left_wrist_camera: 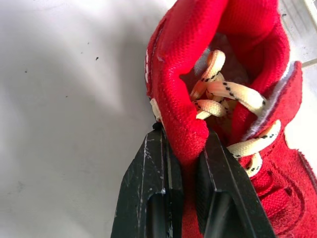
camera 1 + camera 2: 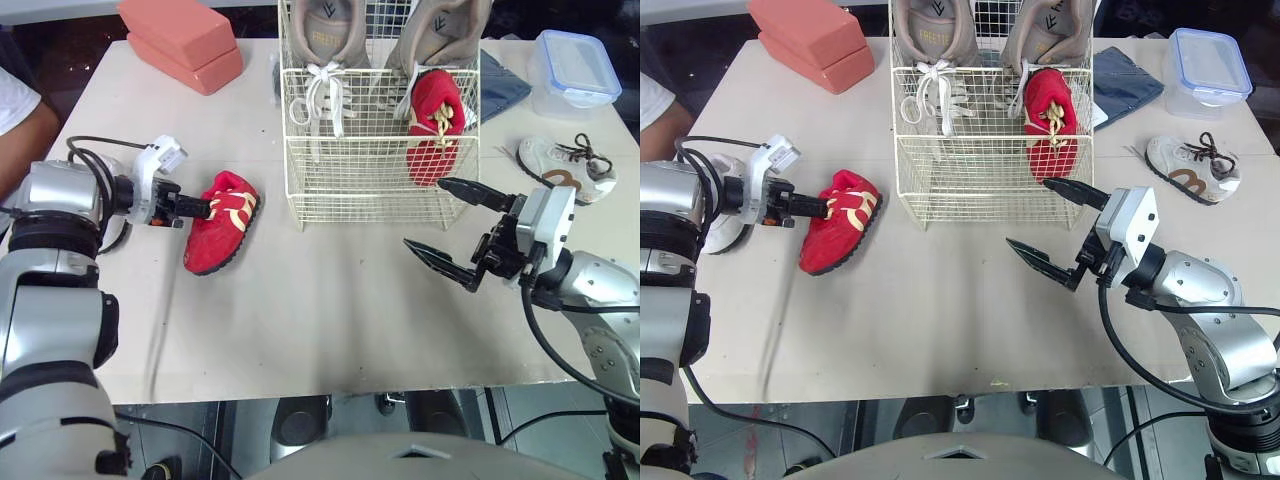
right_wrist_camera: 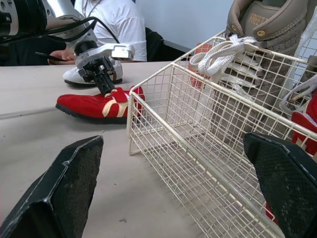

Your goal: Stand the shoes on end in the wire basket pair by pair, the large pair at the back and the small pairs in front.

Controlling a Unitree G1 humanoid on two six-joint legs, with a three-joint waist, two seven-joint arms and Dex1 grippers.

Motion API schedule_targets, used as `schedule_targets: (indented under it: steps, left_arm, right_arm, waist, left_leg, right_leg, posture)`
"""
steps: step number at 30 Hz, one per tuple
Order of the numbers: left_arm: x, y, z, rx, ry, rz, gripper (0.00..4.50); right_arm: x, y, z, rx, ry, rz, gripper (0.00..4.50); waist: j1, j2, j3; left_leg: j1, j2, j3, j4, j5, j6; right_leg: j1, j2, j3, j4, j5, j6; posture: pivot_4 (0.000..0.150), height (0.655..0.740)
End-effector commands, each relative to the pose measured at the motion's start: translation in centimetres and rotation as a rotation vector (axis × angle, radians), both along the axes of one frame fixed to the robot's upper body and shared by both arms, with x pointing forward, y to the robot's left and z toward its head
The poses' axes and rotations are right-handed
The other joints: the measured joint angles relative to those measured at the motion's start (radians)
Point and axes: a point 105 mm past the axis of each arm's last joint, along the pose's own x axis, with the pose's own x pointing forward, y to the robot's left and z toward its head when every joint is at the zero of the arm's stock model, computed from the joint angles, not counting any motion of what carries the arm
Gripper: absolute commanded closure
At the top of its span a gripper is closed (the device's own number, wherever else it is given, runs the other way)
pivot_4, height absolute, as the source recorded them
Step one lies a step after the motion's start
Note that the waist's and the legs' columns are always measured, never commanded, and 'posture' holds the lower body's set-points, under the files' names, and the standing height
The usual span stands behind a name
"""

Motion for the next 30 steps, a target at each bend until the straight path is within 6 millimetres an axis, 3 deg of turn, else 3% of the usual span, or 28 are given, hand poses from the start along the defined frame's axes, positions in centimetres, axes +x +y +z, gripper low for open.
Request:
schedule_targets:
  steps: [1, 6, 10, 15, 18, 23, 30]
  left_arm:
    - [1.3, 0.1, 3.7, -0.081, -0.155, 0.050, 4.45]
    - [2.7, 0.8, 9.5, -0.182, -0.468, 0.150, 4.45]
    - [2.4, 0.5, 13.8, -0.292, -0.703, 0.185, 4.45]
    - [-0.2, -2.7, 17.8, -0.412, -0.986, 0.114, 4.45]
    - [-2.2, -6.0, 20.6, -0.516, -1.177, 0.085, 4.45]
    - [-3.2, -9.6, 21.7, -0.562, -1.355, 0.138, 4.45]
    - [-2.8, -11.9, 21.1, -0.467, -1.524, 0.220, 4.45]
  right_arm:
    - [-0.7, 0.2, 1.3, 0.022, -0.066, 0.011, 0.00]
    - [-0.8, -0.1, 1.9, 0.054, -0.082, 0.017, 0.00]
    - [-0.7, -0.2, 2.4, 0.077, -0.099, 0.025, 0.00]
    - [-0.4, -0.3, 2.9, 0.097, -0.121, 0.023, 0.00]
    - [-0.1, -0.4, 3.6, 0.128, -0.150, 0.013, 0.00]
    - [0.2, -0.6, 4.3, 0.184, -0.175, -0.003, 0.00]
    - [0.6, -1.4, 5.3, 0.274, -0.204, -0.044, 0.00]
  waist:
    - [0.002, -0.001, 0.000]
    - [0.003, -0.003, 0.001]
    - [0.002, -0.004, 0.002]
    - [0.003, -0.004, 0.002]
    - [0.007, -0.004, 0.001]
    - [0.005, -0.005, 0.001]
    - [0.004, -0.005, 0.001]
  left_leg:
    - [0.000, 0.000, 0.000, 0.000, 0.000, 0.000]
    - [-0.002, 0.000, -0.002, 0.001, 0.000, 0.000]
    - [-0.002, 0.001, -0.002, 0.001, 0.000, 0.000]
    - [-0.001, 0.001, -0.002, 0.001, 0.000, 0.000]
    - [-0.001, 0.001, -0.003, 0.002, 0.000, 0.000]
    - [0.000, -0.001, -0.003, 0.002, 0.000, 0.000]
    - [0.002, -0.001, -0.002, 0.002, 0.000, 0.000]
  right_leg:
    - [0.000, 0.000, 0.000, 0.000, 0.000, 0.000]
    - [0.000, -0.001, 0.001, 0.000, 0.000, 0.000]
    - [0.000, -0.001, 0.002, 0.000, 0.001, -0.002]
    - [0.001, -0.003, 0.003, 0.001, 0.002, -0.002]
    - [0.001, -0.004, 0.002, 0.001, 0.002, -0.002]
    - [0.003, -0.005, 0.002, 0.002, 0.002, -0.002]
    - [0.003, -0.002, 0.003, 0.002, 0.002, -0.002]
  posture:
    - [0.150, 0.6860]
    - [0.150, 0.6860]
    - [0.150, 0.6860]
    - [0.150, 0.6860]
    - [0.150, 0.6860]
    - [0.150, 0.6860]
    - [0.150, 0.6860]
